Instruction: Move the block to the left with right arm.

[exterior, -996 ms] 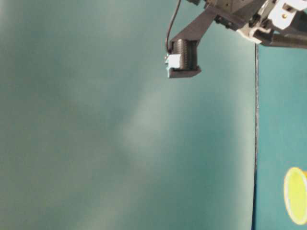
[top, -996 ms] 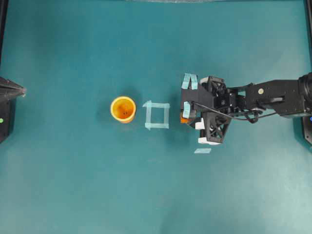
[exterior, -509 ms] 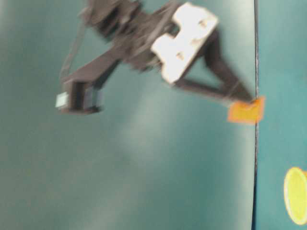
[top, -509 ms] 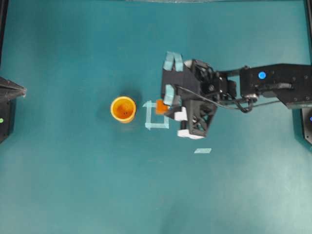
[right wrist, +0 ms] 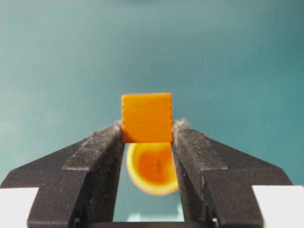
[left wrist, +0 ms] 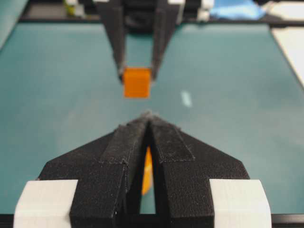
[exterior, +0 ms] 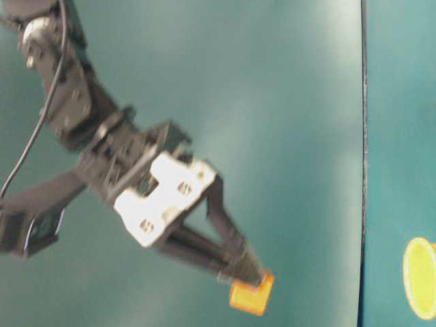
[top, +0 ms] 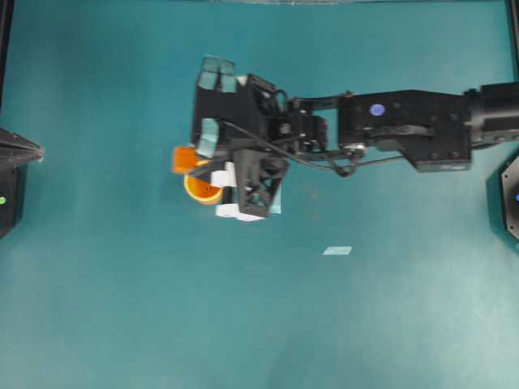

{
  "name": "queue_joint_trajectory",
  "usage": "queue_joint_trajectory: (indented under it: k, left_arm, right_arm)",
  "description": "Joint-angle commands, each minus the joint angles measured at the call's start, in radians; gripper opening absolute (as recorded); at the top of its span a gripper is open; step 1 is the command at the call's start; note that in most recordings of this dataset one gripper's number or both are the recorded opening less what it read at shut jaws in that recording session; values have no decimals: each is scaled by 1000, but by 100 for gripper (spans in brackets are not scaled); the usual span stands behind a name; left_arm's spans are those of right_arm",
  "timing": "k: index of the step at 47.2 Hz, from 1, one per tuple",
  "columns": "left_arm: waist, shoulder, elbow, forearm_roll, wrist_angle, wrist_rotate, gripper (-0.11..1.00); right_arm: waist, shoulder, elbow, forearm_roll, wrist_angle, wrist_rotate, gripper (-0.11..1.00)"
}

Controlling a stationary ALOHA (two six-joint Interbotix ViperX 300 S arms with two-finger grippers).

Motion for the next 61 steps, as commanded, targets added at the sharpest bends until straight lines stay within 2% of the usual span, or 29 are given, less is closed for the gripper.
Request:
queue_joint_trajectory:
  k: [1, 10, 19, 49, 61]
  left_arm:
    - [-2, 8, -11, 3, -5, 0, 0]
    - [-2, 8, -11, 3, -3, 0, 0]
    - [-2, 8, -11, 3, -3, 0, 0]
    - [-2, 5, -12, 3, -3, 3, 0]
    - [-2, -15, -23, 3, 95, 12, 0]
  right_arm:
    - [-5, 15, -86, -14, -11, 0, 39]
    - [-5, 101, -189, -17, -12, 0, 39]
    - [-6, 173, -236, -17, -18, 5, 39]
    - [-6, 262, -265, -15, -193, 6, 39]
    - [-11, 295, -299, -15, -196, 6, 39]
